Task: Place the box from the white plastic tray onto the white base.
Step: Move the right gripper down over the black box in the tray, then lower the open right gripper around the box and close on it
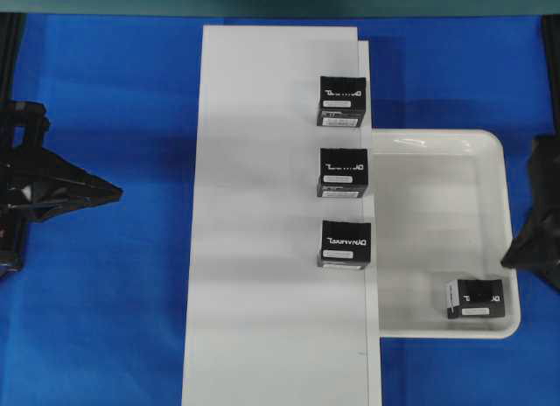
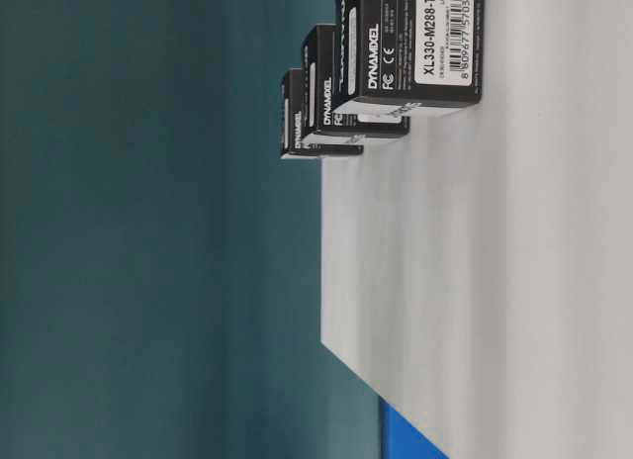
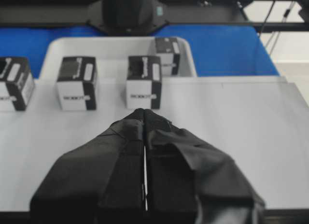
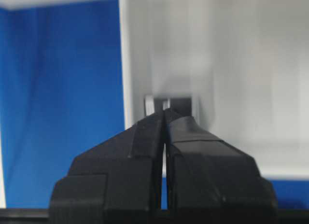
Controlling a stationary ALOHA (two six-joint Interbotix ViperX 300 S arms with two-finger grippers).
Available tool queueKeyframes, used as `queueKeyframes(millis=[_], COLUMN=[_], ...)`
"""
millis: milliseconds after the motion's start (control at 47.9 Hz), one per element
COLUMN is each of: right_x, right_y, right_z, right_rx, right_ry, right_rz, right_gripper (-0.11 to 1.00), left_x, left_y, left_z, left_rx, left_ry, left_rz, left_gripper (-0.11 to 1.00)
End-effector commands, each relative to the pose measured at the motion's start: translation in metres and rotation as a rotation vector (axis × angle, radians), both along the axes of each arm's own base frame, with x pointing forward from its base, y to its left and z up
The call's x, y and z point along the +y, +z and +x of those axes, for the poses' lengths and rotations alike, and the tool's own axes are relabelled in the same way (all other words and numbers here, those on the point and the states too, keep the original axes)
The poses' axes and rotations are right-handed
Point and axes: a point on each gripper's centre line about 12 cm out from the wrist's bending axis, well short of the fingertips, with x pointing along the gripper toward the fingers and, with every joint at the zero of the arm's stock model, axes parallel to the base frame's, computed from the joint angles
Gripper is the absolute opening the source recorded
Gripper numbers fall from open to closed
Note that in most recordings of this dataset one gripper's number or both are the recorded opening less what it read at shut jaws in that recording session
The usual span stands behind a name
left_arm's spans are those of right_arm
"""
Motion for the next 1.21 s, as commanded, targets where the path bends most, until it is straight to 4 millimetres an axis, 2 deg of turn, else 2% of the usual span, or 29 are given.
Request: queueKeyframes(millis=[0,313,542,814,897,1106,1189], right_x=[0.005,0.023,0.032,0.032,0.032,0.027,0.027], right_y=[-0.006,-0.046,-0.069,-0.078,-0.079,-0.084,-0.085], right_z=[0.005,0.010,0.015,0.016,0.016,0.016,0.015], right_rx=[0.065,0.270,0.293,0.295,0.294,0.304,0.290], right_ry=[0.011,0.090,0.119,0.111,0.102,0.008,-0.002], right_rz=[0.000,-0.048,-0.070,-0.071,-0.065,-0.042,-0.043], right_gripper=[0.01,0.02,0.03,0.11,0.22,0.79,0.96], left_x=[-0.001,-0.002,-0.002,-0.002,-0.002,-0.002,-0.002], left_y=[0.006,-0.002,-0.003,-0.003,-0.003,-0.003,-0.002], left_z=[0.006,0.016,0.016,0.015,0.015,0.015,0.015], left_rx=[-0.008,0.031,0.034,0.033,0.031,0.031,0.031], left_ry=[-0.001,-0.004,-0.003,-0.002,-0.003,-0.004,-0.006], left_rz=[-0.002,0.000,-0.009,-0.014,-0.012,-0.014,-0.012], left_gripper=[-0.05,-0.05,-0.05,-0.05,-0.05,-0.05,-0.05])
